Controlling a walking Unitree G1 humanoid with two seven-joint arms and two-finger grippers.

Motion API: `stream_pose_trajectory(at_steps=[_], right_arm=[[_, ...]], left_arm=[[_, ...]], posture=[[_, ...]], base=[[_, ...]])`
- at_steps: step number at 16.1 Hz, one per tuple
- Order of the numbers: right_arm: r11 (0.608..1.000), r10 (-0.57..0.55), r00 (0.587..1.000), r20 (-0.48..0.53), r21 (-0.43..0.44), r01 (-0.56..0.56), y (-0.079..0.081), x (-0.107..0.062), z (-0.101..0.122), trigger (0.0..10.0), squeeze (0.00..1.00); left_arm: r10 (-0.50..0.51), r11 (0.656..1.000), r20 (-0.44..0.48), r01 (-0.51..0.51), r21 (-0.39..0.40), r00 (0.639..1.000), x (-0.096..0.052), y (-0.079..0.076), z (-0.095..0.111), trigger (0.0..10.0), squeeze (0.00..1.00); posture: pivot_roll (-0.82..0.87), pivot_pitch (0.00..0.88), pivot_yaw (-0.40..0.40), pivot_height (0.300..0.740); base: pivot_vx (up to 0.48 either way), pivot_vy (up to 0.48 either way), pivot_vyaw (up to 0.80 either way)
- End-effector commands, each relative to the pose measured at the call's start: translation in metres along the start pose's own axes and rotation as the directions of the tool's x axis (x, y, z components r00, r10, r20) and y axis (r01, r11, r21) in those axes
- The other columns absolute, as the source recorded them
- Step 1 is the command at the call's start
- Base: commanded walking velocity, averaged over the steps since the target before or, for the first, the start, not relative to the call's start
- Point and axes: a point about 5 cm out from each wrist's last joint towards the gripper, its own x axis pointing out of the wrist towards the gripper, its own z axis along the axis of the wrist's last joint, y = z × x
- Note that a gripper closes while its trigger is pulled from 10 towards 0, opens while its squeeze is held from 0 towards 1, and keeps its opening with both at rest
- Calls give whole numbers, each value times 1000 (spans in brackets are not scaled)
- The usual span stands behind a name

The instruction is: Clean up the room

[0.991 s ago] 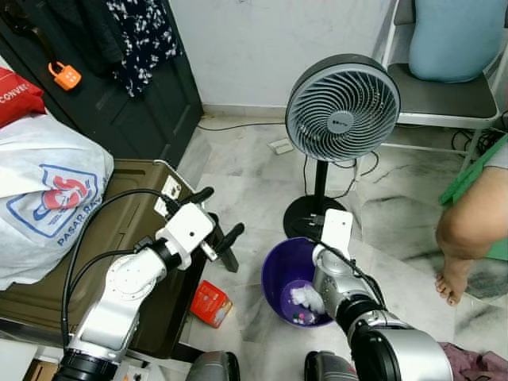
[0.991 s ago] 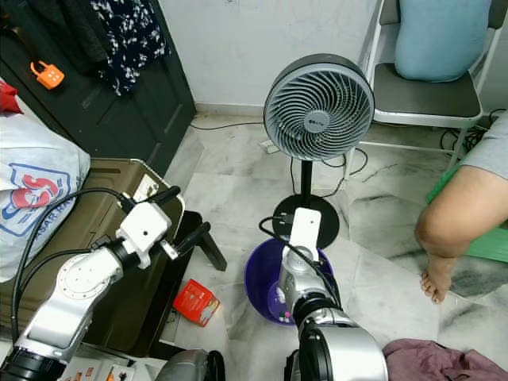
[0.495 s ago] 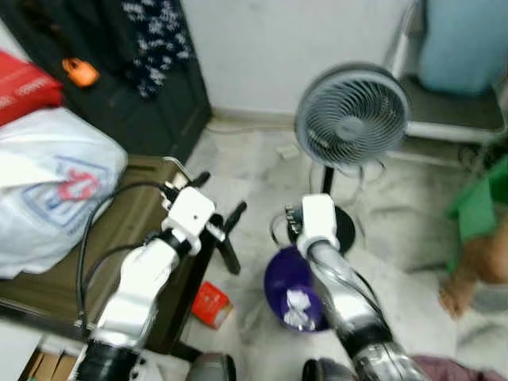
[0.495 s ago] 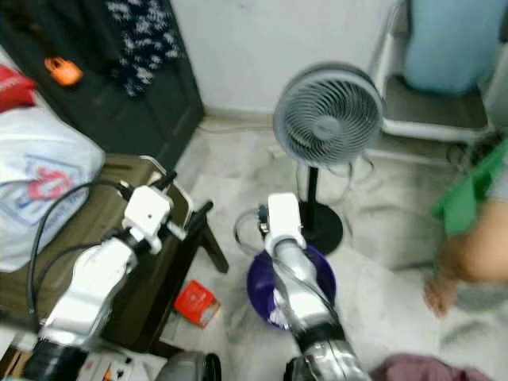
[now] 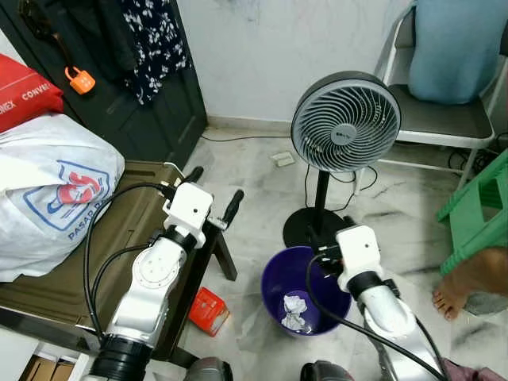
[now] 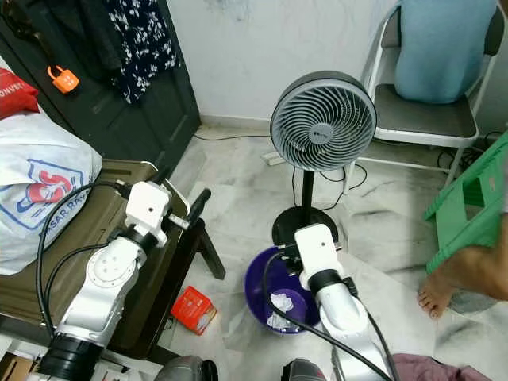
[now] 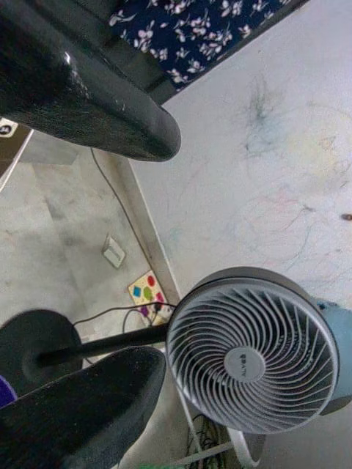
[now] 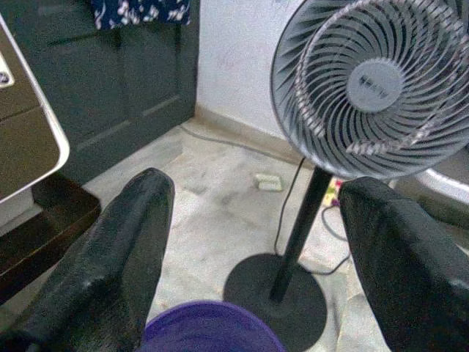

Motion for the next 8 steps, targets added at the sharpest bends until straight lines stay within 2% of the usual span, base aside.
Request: stream_pose_trajectory(at_steps=[1, 2, 3, 4, 5, 6, 8], right_arm=[[1000, -12, 998, 55, 9, 12, -1, 8, 13, 10000, 1000], [997, -75, 995, 61, 34, 73, -6, 16, 16, 10000, 1000], [985, -161, 982, 97, 84, 154, -10, 28, 25, 10000, 1000], [983, -170, 979, 110, 85, 161, -10, 30, 27, 10000, 1000], [980, -182, 977, 113, 98, 171, -10, 34, 28, 10000, 1000], [970, -214, 972, 102, 141, 198, -16, 39, 27, 10000, 1000], [962, -227, 972, 64, 168, 213, -28, 37, 17, 10000, 1000]], left_arm=[[38, 999, -3, -38, 8, 999, 1, 7, -2, 10000, 0], [63, 998, 0, -63, 7, 998, 1, 9, -5, 10000, 0], [138, 990, -1, -138, -33, 990, 0, 17, -5, 10000, 0], [156, 987, -1, -156, -42, 988, 1, 20, -5, 10000, 0], [185, 979, 5, -183, -94, 983, 1, 24, -5, 10000, 0], [165, 972, 28, -158, -171, 986, 0, 27, -4, 10000, 0], [190, 974, 10, -187, -127, 982, -11, 32, -14, 10000, 0]], posture=[[-26, 0, 130, 740], [-29, 0, 126, 740], [-24, 0, 116, 740], [-24, 0, 116, 740], [-20, 0, 104, 740], [-26, 0, 96, 740], [-30, 0, 71, 740]], base=[[0, 0, 0], [0, 0, 0], [0, 0, 0], [0, 0, 0], [0, 0, 0], [0, 0, 0], [0, 0, 0]])
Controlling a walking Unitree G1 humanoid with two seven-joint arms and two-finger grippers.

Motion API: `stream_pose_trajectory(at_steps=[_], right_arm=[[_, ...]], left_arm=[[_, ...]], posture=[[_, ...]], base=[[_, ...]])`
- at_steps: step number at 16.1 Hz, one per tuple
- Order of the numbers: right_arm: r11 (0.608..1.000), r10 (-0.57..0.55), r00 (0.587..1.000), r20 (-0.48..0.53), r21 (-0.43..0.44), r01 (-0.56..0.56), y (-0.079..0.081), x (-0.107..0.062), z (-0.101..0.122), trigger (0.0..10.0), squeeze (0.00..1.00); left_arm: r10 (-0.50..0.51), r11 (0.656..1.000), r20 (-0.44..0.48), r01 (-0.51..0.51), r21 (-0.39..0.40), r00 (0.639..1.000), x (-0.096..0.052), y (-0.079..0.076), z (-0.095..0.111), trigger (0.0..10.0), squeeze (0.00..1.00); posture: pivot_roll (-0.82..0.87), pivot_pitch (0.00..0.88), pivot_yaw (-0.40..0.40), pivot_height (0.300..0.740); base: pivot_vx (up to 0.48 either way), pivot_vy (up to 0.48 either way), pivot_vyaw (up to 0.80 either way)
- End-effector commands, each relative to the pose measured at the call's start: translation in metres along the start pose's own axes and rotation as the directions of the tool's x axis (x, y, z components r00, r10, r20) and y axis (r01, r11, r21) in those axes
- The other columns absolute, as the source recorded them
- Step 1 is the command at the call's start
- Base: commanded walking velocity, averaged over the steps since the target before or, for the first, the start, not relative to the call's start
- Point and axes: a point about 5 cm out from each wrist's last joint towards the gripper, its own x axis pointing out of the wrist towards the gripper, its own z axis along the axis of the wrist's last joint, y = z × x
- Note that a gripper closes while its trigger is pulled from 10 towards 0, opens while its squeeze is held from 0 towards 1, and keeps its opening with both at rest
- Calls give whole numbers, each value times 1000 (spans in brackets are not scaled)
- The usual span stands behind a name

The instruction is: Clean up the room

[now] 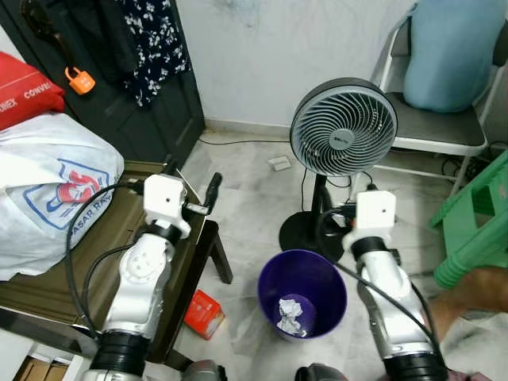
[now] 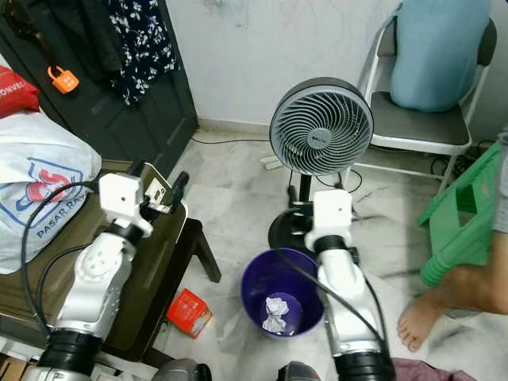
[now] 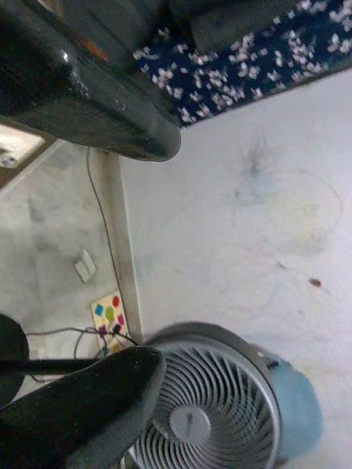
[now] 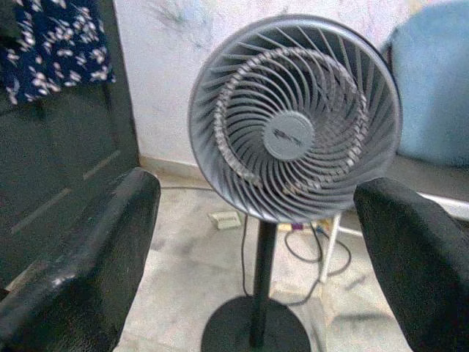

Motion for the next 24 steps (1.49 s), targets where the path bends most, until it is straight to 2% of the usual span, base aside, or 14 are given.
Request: stream_pose_trajectory(at_steps=[1, 2, 3, 6, 9, 11, 12, 15, 19, 24], right_arm=[[1000, 20, 1000, -6, 14, -20, 3, -1, -2, 10000, 1000], [999, 43, 999, -8, -2, -43, 9, -2, -3, 10000, 1000], [998, 61, 998, -2, -29, -61, 12, -2, -2, 10000, 4], [995, 86, 996, 0, -52, -86, 15, 1, 0, 10000, 0], [984, 164, 986, 11, -67, -163, 27, 3, 1, 10000, 0], [981, 184, 983, 9, -69, -183, 37, 5, 1, 10000, 0], [981, 187, 982, 10, -58, -186, 40, 5, 2, 10000, 0], [985, 167, 986, 8, -36, -166, 38, 5, 2, 10000, 0], [981, 193, 981, 14, -37, -192, 42, 7, 3, 10000, 0], [981, 193, 981, 19, -34, -193, 42, 9, 6, 10000, 0]], left_arm=[[43, 999, -27, -42, 18, 999, -9, 8, -10, 10000, 0], [75, 997, -45, -73, 32, 996, -14, 10, -15, 10000, 0], [90, 996, -53, -88, 34, 995, -18, 9, -17, 10000, 0], [89, 996, -54, -88, 33, 995, -24, 7, -19, 10000, 0], [77, 995, -31, -74, 68, 997, -25, 1, -16, 10000, 0], [132, 986, -14, -130, 100, 991, -27, 3, -11, 10000, 0], [137, 986, -42, -132, 103, 990, -30, 3, -15, 10000, 0], [112, 991, -58, -107, 85, 992, -29, 2, -17, 10000, 0], [113, 990, -57, -108, 93, 992, -27, -3, -15, 10000, 0], [118, 985, -38, -112, 134, 992, -24, -4, -11, 10000, 0]], posture=[[-22, 0, 63, 740], [-15, 0, 55, 740], [-11, 0, 46, 740], [-6, 0, 33, 740], [32, 0, 10, 740], [47, 0, 9, 740], [41, 0, 16, 740], [30, 0, 24, 740], [36, 0, 8, 740], [34, 0, 6, 740]], base=[[0, 0, 0], [0, 0, 0], [0, 0, 0], [0, 0, 0], [0, 0, 725], [0, 0, 800], [0, 0, 800], [0, 0, 800], [0, 0, 800], [0, 0, 800]])
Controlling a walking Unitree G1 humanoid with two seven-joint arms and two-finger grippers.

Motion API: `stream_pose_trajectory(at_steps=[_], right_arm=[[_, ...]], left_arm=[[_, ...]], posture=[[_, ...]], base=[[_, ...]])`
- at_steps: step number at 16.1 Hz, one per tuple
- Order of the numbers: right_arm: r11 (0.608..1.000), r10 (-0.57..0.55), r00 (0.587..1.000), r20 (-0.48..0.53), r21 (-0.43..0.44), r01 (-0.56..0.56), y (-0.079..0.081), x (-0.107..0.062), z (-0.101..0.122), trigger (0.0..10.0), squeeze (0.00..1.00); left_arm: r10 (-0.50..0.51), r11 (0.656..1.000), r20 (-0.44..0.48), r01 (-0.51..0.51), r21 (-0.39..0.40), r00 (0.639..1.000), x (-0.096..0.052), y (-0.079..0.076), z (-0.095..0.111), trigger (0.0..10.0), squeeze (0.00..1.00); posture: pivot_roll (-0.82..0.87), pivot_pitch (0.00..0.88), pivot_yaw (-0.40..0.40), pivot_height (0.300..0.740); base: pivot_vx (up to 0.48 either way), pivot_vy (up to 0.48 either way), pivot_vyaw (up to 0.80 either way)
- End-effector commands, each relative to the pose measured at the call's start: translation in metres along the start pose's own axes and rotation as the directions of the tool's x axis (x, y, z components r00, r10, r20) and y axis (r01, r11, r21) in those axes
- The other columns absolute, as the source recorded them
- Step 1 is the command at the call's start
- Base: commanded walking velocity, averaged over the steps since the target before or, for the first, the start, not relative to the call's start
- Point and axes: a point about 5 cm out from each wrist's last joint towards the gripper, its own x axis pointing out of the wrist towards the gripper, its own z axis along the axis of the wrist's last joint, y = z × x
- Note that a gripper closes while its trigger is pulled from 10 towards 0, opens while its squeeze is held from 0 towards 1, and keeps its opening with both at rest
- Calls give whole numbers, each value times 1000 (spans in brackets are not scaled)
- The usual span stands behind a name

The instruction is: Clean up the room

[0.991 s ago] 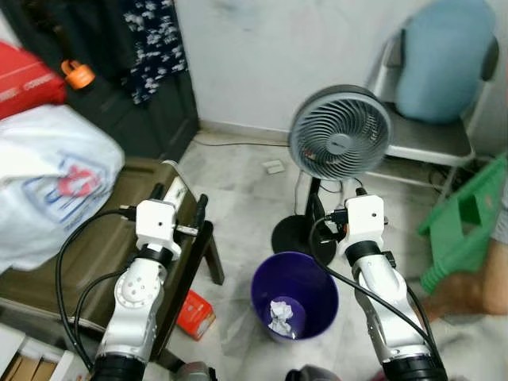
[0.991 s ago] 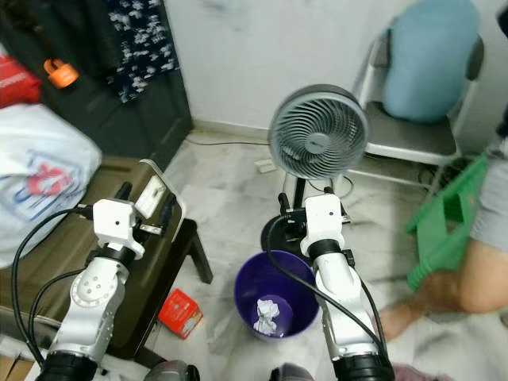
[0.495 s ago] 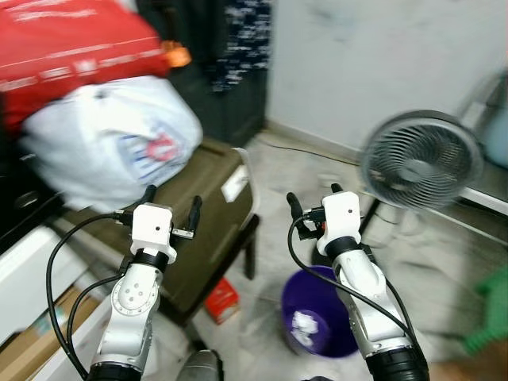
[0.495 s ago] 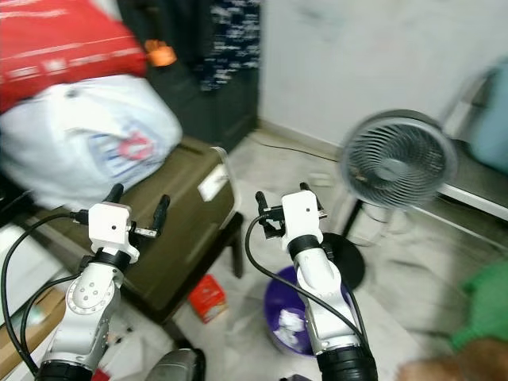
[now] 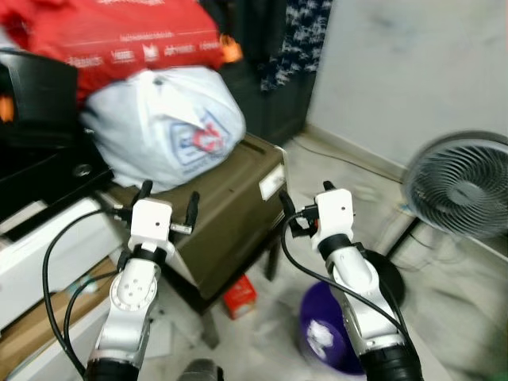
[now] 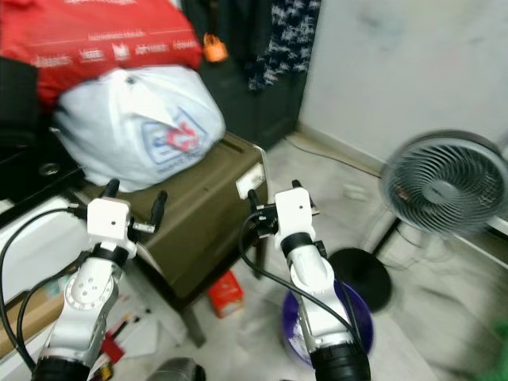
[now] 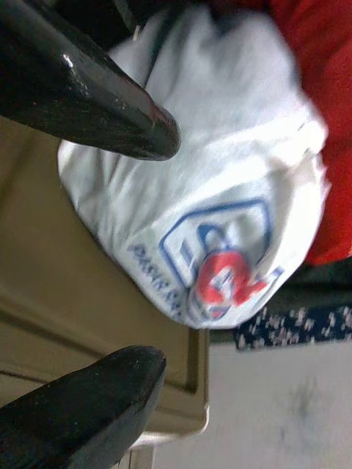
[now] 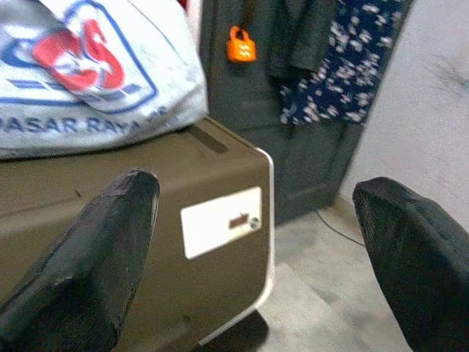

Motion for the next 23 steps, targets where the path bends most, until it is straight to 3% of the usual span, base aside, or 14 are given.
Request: stream_pose_trajectory(at_steps=[1, 8, 12, 14, 16, 18, 20, 23], right_arm=[[1000, -15, 1000, -4, -1, 15, -6, 0, 1, 10000, 0], [1000, -21, 1000, 16, -10, 21, -9, 1, 6, 10000, 0], [1000, -26, 999, 22, 4, 26, -10, 3, 8, 10000, 0], [998, -54, 998, 12, 18, 54, -16, -2, 6, 10000, 0], [983, -166, 985, -49, 67, 169, -37, -29, -7, 10000, 0], [976, -195, 978, -71, 85, 201, -41, -37, -11, 10000, 0], [974, -200, 977, -73, 90, 206, -41, -39, -12, 10000, 0], [978, -183, 981, -61, 86, 188, -38, -28, -10, 10000, 0]], left_arm=[[2, 1000, 12, -3, 21, 1000, 1, -4, 4, 10000, 0], [67, 990, 42, -72, 118, 997, -1, 9, 8, 10000, 0], [82, 987, 42, -87, 132, 996, 0, 13, 9, 10000, 0], [68, 992, 23, -70, 107, 997, -6, 17, 7, 10000, 0], [138, 990, -50, -136, 39, 989, -27, 32, -2, 10000, 0], [169, 985, -86, -170, -1, 982, -33, 37, -8, 10000, 0], [209, 974, -149, -219, -52, 966, -40, 42, -18, 10000, 0], [201, 976, -147, -210, -49, 969, -34, 41, -17, 10000, 0]], posture=[[33, 0, 8, 740], [43, 0, 8, 740], [49, 0, 5, 740], [51, 0, 9, 740], [48, 0, 19, 740], [46, 0, 24, 740], [38, 0, 29, 740], [49, 0, 34, 740]], base=[[0, 0, 800], [0, 0, 800], [0, 0, 800], [0, 0, 797], [0, 0, 0], [0, 0, 0], [0, 0, 0], [0, 0, 0]])
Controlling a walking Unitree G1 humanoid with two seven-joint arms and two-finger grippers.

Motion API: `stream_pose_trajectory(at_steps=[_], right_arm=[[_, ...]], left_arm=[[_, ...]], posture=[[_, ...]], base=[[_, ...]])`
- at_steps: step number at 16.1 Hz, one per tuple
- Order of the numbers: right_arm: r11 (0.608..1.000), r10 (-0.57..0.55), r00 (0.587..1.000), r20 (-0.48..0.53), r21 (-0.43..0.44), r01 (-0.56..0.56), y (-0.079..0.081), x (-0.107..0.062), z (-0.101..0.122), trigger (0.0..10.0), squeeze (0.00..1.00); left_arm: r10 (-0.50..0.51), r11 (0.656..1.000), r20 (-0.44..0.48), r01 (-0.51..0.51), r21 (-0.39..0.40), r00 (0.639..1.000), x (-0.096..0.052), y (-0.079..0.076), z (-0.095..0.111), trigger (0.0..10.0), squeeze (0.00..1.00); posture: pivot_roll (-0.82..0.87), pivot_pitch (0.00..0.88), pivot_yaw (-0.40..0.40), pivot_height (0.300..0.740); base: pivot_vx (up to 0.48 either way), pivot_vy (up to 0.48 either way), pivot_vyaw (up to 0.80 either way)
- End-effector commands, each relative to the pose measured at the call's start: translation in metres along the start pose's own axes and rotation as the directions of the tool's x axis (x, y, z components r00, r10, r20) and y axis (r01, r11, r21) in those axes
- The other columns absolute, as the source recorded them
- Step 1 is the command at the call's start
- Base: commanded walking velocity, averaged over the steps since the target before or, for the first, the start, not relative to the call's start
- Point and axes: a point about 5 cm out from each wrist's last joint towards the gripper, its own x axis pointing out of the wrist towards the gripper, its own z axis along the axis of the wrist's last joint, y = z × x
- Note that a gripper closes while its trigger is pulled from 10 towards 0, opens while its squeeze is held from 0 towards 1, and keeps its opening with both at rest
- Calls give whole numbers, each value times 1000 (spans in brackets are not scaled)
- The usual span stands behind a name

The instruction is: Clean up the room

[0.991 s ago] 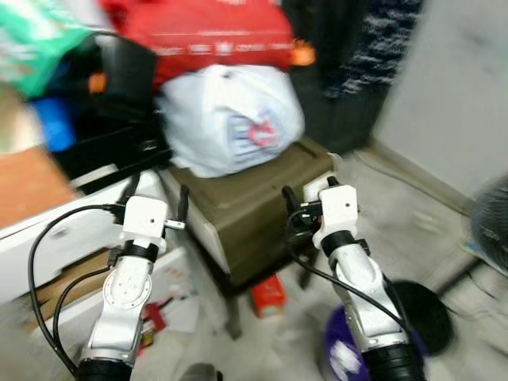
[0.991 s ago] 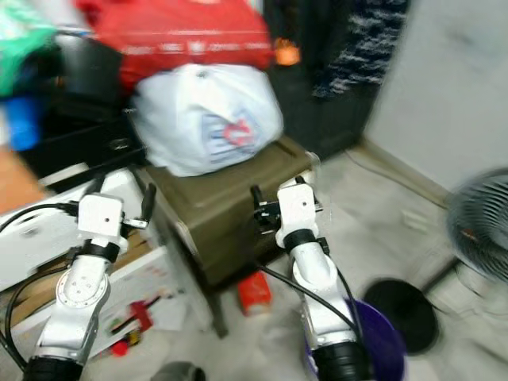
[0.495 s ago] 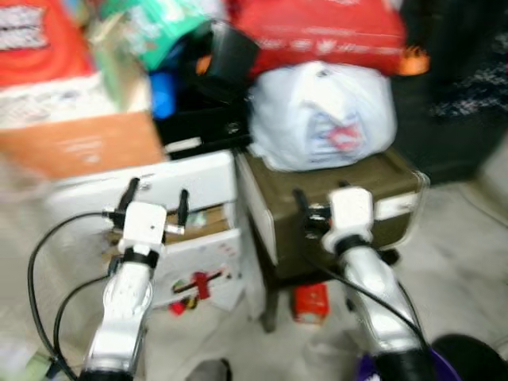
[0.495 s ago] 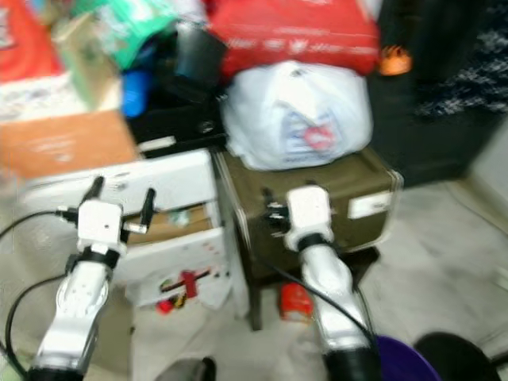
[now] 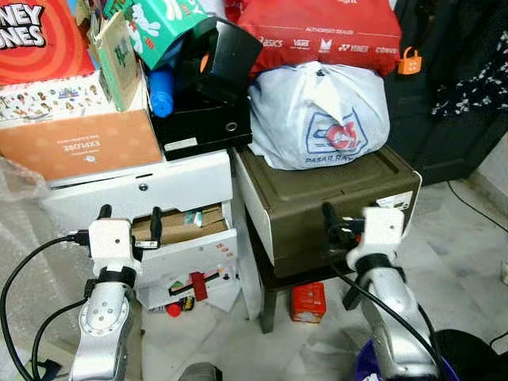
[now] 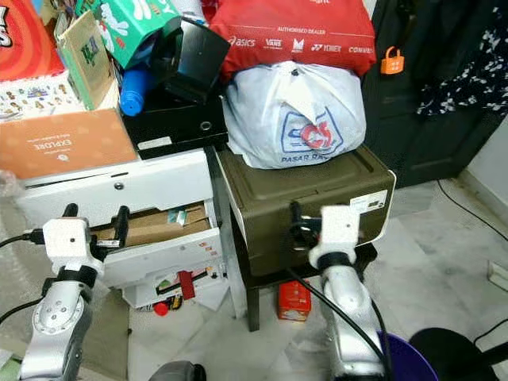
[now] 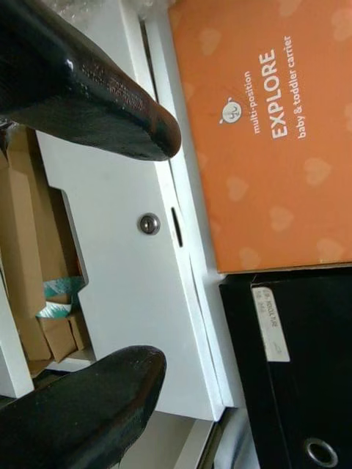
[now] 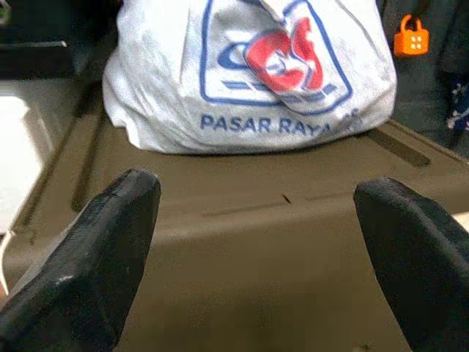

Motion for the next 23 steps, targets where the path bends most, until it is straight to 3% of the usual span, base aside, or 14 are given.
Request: stream_pose_trajectory(at_steps=[1, 5, 9, 11, 12, 13, 14, 15, 16, 17, 19, 20, 22, 23], right_arm=[[1000, 7, 1000, 14, 2, -7, 2, 4, 3, 10000, 0], [1000, 22, 999, 36, 19, -23, 18, 14, 5, 10000, 0], [999, 8, 1000, 25, 48, -9, 20, 2, 5, 10000, 0], [999, 17, 998, -60, 29, -16, 18, -17, -23, 10000, 0], [1000, 23, 997, -75, 17, -22, 17, -19, -28, 10000, 0], [996, 48, 993, -112, -71, -56, 15, -24, -42, 10000, 0], [993, 45, 991, -129, -98, -58, 13, -25, -49, 10000, 0], [997, 14, 989, -149, -71, -25, 9, -24, -48, 10000, 0], [993, 79, 987, -141, -70, -90, 17, -22, -45, 10000, 0], [992, 97, 987, -128, -65, -106, 21, -16, -39, 10000, 0], [995, 97, 993, -66, -23, -98, 29, 11, -19, 10000, 0], [993, 112, 993, -20, -46, -113, 32, 15, -15, 10000, 0], [998, 68, 997, 40, -4, -67, 26, 20, 5, 10000, 0], [985, 135, 985, 105, -118, -123, 30, 16, 14, 10000, 0]], left_arm=[[4, 1000, -10, -4, 0, 1000, 4, 2, 0, 10000, 0], [-35, 999, 23, 35, -22, 999, 29, -6, 18, 10000, 0], [-99, 995, 6, 99, -12, 995, 15, -14, 15, 10000, 0], [-131, 991, -61, 133, 20, 989, 3, -24, -11, 10000, 0], [-134, 990, -75, 136, 31, 988, 5, -26, -15, 10000, 0], [-102, 992, -125, 111, 63, 987, 9, -23, -26, 10000, 0], [-97, 992, -137, 107, 67, 986, 8, -21, -30, 10000, 0], [-92, 992, -134, 102, 68, 987, 4, -15, -26, 10000, 0], [-90, 995, -146, 93, 18, 985, 0, -11, -23, 10000, 0], [-91, 995, -129, 95, 20, 987, 5, -10, -16, 10000, 0], [-72, 997, -74, 74, 24, 995, 28, -13, -4, 10000, 0], [-62, 997, -56, 65, 50, 997, 33, -19, -7, 10000, 0], [21, 1000, -27, -22, -19, 999, 41, -21, 4, 10000, 0], [-41, 999, 25, 40, 32, 999, 40, -33, 10, 10000, 0]], posture=[[49, 0, 35, 740], [33, 0, 85, 740], [30, 0, 108, 740], [21, 0, 87, 740], [22, 0, 79, 740], [24, 0, 62, 740], [25, 0, 58, 740], [41, 0, 43, 740], [49, 0, 41, 740], [57, 0, 44, 740], [52, 0, 63, 740], [47, 0, 67, 740], [32, 0, 68, 740], [26, 0, 52, 740]], base=[[0, 0, 0], [0, 0, 0], [0, 0, 0], [0, 0, 0], [0, 0, 0], [0, 0, 0], [0, 0, 0], [0, 0, 0], [0, 0, 0], [0, 0, 0], [0, 0, 0], [0, 0, 0], [0, 0, 0], [0, 0, 0]])
